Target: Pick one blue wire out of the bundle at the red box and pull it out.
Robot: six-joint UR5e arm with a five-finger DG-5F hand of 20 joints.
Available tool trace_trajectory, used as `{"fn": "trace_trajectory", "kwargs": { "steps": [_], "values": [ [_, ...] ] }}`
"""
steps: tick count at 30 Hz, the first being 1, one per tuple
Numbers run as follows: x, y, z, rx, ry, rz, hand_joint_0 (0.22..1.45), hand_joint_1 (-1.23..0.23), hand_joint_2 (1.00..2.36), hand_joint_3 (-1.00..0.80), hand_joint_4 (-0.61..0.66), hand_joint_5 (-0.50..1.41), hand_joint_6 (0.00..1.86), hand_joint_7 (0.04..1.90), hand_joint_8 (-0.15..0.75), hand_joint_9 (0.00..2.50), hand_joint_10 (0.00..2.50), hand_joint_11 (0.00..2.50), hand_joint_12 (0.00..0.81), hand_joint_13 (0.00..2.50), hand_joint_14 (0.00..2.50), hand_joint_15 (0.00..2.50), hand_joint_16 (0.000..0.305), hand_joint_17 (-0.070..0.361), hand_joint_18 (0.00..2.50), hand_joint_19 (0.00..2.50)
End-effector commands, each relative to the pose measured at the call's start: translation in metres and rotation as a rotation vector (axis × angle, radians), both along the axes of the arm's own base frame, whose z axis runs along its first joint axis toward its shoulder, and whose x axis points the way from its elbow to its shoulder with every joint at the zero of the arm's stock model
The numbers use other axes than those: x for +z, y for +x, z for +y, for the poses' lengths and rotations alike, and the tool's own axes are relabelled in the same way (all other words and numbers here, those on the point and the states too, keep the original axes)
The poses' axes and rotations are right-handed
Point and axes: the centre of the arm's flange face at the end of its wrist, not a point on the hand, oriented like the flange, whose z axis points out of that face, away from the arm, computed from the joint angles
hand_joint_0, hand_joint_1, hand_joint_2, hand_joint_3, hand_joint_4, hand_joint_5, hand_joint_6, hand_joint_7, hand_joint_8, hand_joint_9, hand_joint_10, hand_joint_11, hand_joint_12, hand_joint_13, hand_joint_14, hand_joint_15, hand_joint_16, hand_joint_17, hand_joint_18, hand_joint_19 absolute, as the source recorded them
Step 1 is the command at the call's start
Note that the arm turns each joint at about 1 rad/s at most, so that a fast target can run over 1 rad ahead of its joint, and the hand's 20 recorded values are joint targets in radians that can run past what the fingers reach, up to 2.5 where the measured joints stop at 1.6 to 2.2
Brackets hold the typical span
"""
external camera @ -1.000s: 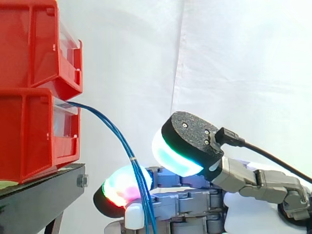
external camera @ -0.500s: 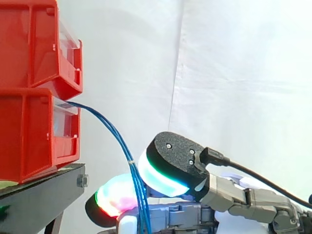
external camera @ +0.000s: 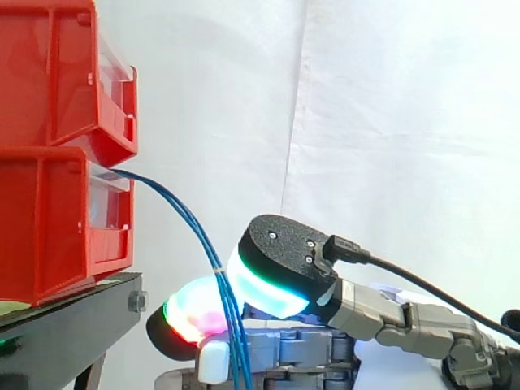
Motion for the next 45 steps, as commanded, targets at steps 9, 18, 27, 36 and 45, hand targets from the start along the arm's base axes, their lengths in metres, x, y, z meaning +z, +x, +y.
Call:
{"fn": "trace_trajectory", "kwargs": {
  "steps": [9, 18, 27, 36, 45],
  "values": [
    [0.0071, 0.0043, 0.0014, -0.005, -0.015, -0.02, 0.59, -0.76, 1.01, -0.28, 0.18, -0.13, 0.71, 1.08, 0.231, 0.82, 0.02, 0.83, 0.33, 0.45, 0.01, 0.3, 0.048, 0.109, 0.17, 0.26],
    [0.0091, 0.0054, 0.0016, -0.009, -0.022, -0.028, 0.6, -0.77, 1.01, -0.24, 0.17, -0.14, 0.76, 0.99, 0.238, 0.82, 0.02, 0.81, 0.341, 0.46, 0.01, 0.29, 0.051, 0.115, 0.19, 0.25],
    [0.0085, 0.005, 0.0016, -0.007, -0.02, -0.028, 0.6, -0.78, 1.01, -0.2, 0.16, -0.14, 0.78, 0.98, 0.243, 0.81, 0.02, 0.78, 0.347, 0.47, 0.01, 0.29, 0.052, 0.118, 0.2, 0.24],
    [0.0092, 0.0055, 0.0019, -0.006, -0.022, -0.029, 0.6, -0.77, 1.01, -0.15, 0.17, -0.16, 0.83, 0.92, 0.253, 0.82, 0.02, 0.78, 0.36, 0.48, 0.01, 0.29, 0.055, 0.123, 0.23, 0.23],
    [0.0087, 0.0051, 0.0018, -0.01, -0.031, -0.025, 0.58, -0.75, 1.01, -0.08, 0.19, -0.16, 0.87, 0.9, 0.281, 0.86, 0.02, 0.77, 0.39, 0.51, 0.01, 0.29, 0.061, 0.138, 0.27, 0.23]
  ]
}}
